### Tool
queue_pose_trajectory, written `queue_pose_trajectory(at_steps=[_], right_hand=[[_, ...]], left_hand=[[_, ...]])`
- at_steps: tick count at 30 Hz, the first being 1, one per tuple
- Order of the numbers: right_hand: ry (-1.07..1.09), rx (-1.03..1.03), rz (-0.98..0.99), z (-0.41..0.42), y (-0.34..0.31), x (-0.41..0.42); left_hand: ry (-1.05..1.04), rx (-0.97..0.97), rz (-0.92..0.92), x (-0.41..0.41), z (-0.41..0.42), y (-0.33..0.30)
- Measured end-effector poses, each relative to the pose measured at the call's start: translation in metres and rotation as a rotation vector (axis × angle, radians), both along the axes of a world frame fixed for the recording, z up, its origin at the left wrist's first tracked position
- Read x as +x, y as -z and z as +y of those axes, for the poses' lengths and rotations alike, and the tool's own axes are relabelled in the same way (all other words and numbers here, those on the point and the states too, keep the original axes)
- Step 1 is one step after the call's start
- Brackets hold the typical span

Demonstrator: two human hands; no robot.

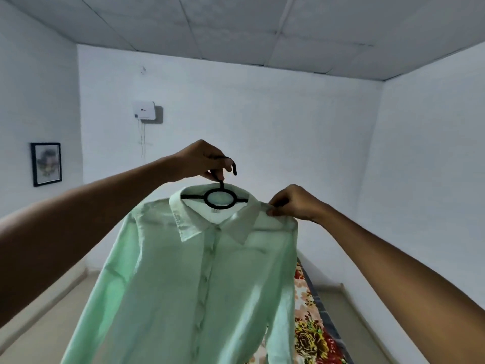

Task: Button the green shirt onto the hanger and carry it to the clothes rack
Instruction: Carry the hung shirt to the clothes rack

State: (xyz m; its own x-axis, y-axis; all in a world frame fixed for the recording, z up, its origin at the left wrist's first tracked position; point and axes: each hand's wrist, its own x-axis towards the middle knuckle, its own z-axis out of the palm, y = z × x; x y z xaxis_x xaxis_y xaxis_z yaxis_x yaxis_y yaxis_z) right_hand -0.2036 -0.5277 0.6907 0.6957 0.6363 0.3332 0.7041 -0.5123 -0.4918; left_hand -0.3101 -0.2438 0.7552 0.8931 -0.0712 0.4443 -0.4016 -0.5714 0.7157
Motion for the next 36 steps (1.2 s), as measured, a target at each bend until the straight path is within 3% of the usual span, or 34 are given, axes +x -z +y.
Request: queue_pose_trajectory(at_steps=[3,7,12,17,21,26,31,36], right_hand=[[0.027,0.029,-0.047,-0.009,-0.01,-0.001],[-0.095,0.059,0.069,-0.02,-0.019,-0.008],[-0.054,-0.035,-0.069,-0.018,-0.029,-0.013],[-0.166,-0.152,0.127,0.002,-0.051,-0.044],[-0.177,-0.143,-0.097,0.026,-0.04,-0.046],[-0.069,0.007,-0.124,0.024,-0.033,-0.029],[-0.023,0.144,-0.189,0.011,-0.028,-0.008],[-0.078,0.061,-0.107,0.011,-0.035,-0.001]], left_hand=[[-0.022,0.004,-0.035,-0.001,-0.009,-0.002],[-0.037,-0.033,-0.085,-0.006,-0.017,-0.006],[-0.057,-0.01,-0.093,-0.012,-0.024,-0.006],[-0.065,-0.061,-0.136,-0.014,-0.028,-0.007],[-0.043,-0.051,-0.15,-0.016,-0.035,-0.011],[0.044,0.126,0.007,-0.033,0.001,-0.017],[-0.071,0.519,0.18,-0.041,0.059,0.012],[-0.288,0.614,-0.048,-0.029,0.062,0.03]])
